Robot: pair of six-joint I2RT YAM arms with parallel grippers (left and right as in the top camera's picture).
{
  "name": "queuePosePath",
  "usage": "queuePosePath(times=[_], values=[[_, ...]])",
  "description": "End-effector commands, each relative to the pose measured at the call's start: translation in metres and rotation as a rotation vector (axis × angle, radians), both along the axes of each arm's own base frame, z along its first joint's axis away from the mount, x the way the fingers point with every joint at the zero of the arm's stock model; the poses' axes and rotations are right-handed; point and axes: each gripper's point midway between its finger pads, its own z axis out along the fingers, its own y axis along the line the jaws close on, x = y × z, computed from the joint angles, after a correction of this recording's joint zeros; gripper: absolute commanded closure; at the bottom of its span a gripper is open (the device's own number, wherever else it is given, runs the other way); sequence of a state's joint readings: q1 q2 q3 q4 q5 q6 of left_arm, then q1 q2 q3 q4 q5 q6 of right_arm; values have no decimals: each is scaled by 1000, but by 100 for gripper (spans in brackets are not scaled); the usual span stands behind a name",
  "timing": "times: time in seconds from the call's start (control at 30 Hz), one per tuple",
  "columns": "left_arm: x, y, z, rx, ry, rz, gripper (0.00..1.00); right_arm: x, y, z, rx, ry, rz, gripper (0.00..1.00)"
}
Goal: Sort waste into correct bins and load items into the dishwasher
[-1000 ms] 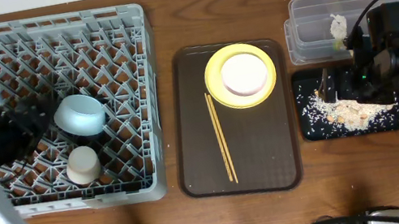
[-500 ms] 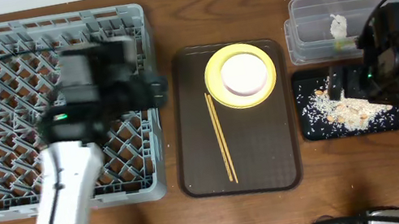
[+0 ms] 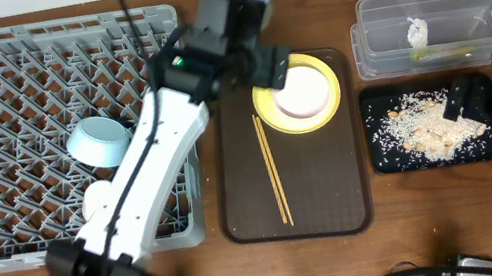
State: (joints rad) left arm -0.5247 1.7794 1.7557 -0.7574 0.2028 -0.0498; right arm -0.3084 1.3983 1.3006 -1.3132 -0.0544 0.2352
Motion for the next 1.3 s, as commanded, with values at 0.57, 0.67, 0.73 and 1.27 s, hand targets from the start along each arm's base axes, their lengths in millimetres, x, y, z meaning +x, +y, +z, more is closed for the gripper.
queuePosePath(times=[0.57,0.67,0.73,1.27], values=[[-25,-91,-166,222,188,-259,8,-1,-7,5,-7,-11,-35,1],[-23,-86,-175,256,187,-243,9,-1,-7,5,-7,-11,-35,1],[-22,-83,-179,275,187,-234,11,-1,-7,5,-7,-12,-35,1],[-19,-73,-212,349,216,-212,16,-2,-7,5,-6,-10,-35,1]])
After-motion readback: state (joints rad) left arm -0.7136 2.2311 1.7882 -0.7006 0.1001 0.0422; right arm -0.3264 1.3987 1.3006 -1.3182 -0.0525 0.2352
